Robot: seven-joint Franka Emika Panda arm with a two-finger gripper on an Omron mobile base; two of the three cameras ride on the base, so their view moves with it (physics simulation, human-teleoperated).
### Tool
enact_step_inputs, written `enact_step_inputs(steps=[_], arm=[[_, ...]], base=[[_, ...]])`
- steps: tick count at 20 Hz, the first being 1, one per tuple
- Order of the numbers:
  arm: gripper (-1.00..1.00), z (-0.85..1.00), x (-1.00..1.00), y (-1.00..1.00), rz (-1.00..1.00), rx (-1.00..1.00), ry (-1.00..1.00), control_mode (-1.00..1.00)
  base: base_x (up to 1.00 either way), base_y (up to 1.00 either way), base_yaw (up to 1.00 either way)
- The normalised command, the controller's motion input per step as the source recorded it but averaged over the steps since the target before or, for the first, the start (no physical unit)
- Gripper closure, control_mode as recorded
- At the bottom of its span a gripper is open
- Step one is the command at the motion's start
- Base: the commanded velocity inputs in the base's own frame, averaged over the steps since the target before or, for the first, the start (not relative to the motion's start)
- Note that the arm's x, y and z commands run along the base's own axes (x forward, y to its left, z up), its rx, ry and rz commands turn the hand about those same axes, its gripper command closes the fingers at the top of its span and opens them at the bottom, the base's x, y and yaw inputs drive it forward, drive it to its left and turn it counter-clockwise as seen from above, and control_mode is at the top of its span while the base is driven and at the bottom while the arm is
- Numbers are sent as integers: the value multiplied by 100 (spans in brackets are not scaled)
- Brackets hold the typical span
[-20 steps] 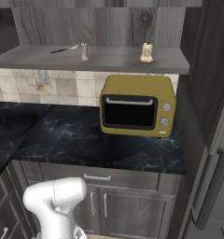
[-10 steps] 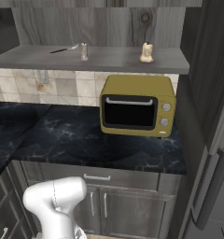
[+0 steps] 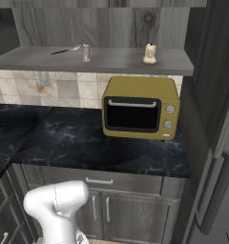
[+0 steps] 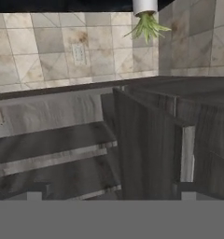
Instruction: Pick the candle and candle from the dining table and place them in the open cabinet. Close the cabinet after placing the objects.
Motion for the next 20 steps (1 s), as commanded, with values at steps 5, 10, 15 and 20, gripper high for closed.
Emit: enact_step_inputs(steps=[5,10,15,20], arm=[[-100,0,19,26,0,-3,-4,-100],[-100,-8,22,26,0,-4,0,-100],[-100,-11,24,30,0,-3,0,-100],[-100,-6,14,30,0,-3,0,-100]], base=[[0,0,0],[0,0,0],[0,0,0],[0,0,0]])
